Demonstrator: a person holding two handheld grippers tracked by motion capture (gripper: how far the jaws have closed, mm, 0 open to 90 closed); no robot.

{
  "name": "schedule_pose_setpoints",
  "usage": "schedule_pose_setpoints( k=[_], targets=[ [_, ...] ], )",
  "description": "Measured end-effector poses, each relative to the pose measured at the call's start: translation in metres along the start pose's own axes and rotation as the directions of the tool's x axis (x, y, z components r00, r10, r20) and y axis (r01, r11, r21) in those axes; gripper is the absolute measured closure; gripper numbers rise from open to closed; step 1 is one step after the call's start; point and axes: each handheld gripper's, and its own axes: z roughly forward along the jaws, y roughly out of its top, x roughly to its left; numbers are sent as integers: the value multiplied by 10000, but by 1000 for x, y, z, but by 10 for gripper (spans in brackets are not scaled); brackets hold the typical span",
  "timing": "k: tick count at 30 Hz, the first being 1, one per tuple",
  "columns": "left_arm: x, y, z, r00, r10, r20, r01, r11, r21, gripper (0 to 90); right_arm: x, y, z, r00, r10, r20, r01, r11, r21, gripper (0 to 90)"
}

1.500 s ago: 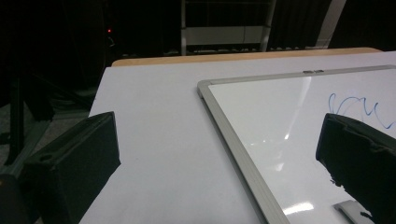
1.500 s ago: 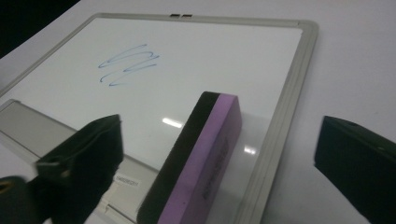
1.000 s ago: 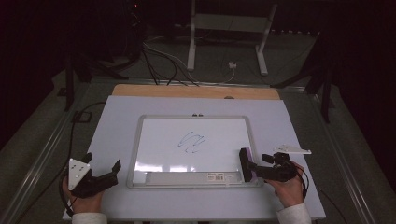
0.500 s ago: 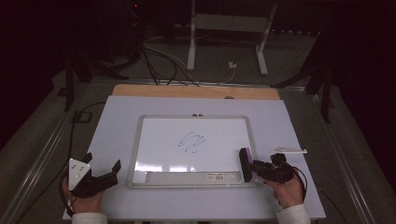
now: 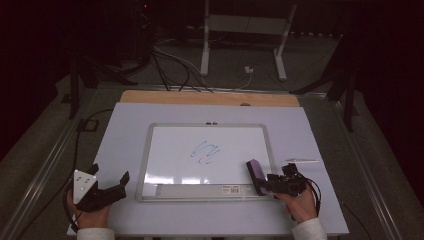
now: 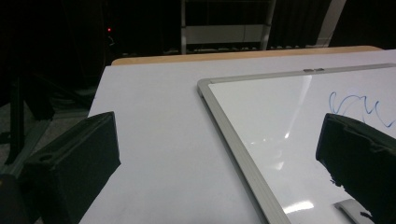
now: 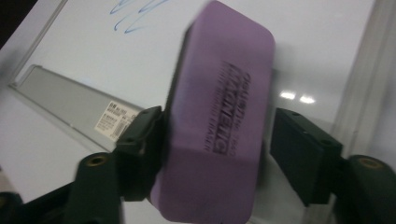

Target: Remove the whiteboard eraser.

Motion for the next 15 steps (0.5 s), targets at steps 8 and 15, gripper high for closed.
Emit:
schedule_pose_setpoints(
  k=[8, 15],
  targets=[
    [-1, 0, 0, 10000, 23, 13, -23, 10000, 6, 4, 1, -1, 3, 9997, -52, -244, 57, 9998, 186, 391],
    [-1, 0, 0, 10000, 24, 9, -24, 10000, -1, 4, 3, 0, 0, 9995, -243, -179, 242, 9997, -41, 399]
  ],
)
